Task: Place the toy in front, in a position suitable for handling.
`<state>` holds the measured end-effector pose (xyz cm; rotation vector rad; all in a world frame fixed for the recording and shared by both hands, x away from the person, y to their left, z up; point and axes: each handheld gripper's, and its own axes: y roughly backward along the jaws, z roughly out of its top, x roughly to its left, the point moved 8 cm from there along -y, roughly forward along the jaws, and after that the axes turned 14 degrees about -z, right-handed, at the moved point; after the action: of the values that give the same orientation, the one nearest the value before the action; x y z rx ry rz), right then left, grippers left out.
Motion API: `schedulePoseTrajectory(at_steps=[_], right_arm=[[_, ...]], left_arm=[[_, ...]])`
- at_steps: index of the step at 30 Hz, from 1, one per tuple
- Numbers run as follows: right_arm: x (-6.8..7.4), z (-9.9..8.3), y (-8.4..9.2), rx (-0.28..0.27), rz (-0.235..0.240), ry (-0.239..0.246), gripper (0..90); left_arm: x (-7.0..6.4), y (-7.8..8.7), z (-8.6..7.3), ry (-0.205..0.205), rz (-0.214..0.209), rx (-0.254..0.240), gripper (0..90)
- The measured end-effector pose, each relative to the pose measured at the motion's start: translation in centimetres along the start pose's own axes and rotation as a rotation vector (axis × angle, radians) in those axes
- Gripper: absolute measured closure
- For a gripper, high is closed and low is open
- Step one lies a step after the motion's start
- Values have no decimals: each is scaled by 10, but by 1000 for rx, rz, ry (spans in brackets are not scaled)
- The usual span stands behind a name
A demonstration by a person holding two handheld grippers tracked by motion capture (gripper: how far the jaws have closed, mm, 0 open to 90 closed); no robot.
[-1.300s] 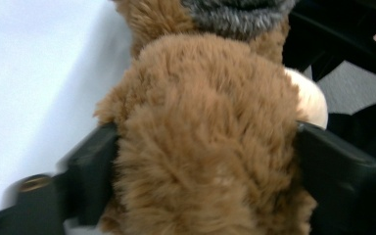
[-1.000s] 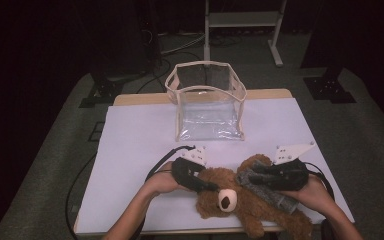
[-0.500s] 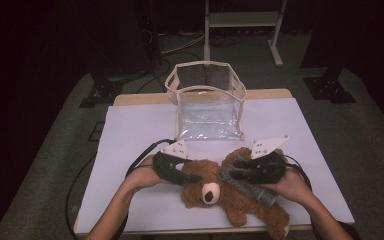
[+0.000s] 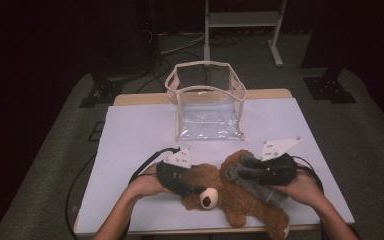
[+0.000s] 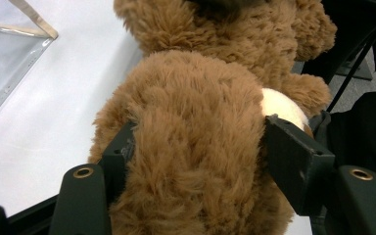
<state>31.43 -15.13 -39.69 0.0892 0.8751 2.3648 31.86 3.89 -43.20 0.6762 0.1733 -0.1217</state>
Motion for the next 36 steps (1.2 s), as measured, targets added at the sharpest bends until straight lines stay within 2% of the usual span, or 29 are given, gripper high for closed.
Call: schedulePoseTrajectory(at_steps=[2, 3, 5, 8, 10, 13, 19, 20, 21, 22, 24, 25, 27, 31, 36], right_arm=[[-12, -3, 7, -11, -23, -26, 730], [-16, -7, 6, -1, -14, -41, 730], [-12, -13, 1, 20, 5, -38, 731], [-5, -18, -5, 22, 31, -46, 733], [-3, -19, -5, 20, 37, -48, 735], [1, -21, -5, 21, 46, -45, 735], [4, -22, -5, 24, 48, -39, 736], [4, -22, -5, 24, 48, -38, 736], [3, -22, -6, 25, 48, -38, 736], [3, -22, -6, 25, 50, -38, 735], [2, -21, -8, 24, 47, -43, 734], [1, -20, -8, 17, 42, -43, 732], [-5, -17, -8, 3, 21, -53, 732], [-22, -8, -8, -2, -5, -77, 732], [-33, 9, -16, -9, -10, -68, 732]], left_arm=[[0, 0, 1, 2, 4, 3, 352], [1, 0, 2, -2, 5, 11, 345], [1, 1, 4, 9, 7, 21, 307], [4, 1, 10, 14, 10, 30, 258], [5, -2, 13, 21, -5, 36, 190], [6, -8, 18, 32, -24, 40, 149], [14, -20, 16, 87, -83, 36, 129], [15, -21, 14, 102, -106, 36, 151], [15, -22, 13, 106, -116, 40, 219], [16, -21, 12, 108, -111, 50, 290], [19, -17, 11, 88, -78, 90, 479], [20, -16, 12, 80, -63, 97, 534], [24, -13, 16, 67, -29, 106, 581], [37, -3, 26, 43, 35, 95, 611], [46, 11, 32, 26, 74, 116, 610]])
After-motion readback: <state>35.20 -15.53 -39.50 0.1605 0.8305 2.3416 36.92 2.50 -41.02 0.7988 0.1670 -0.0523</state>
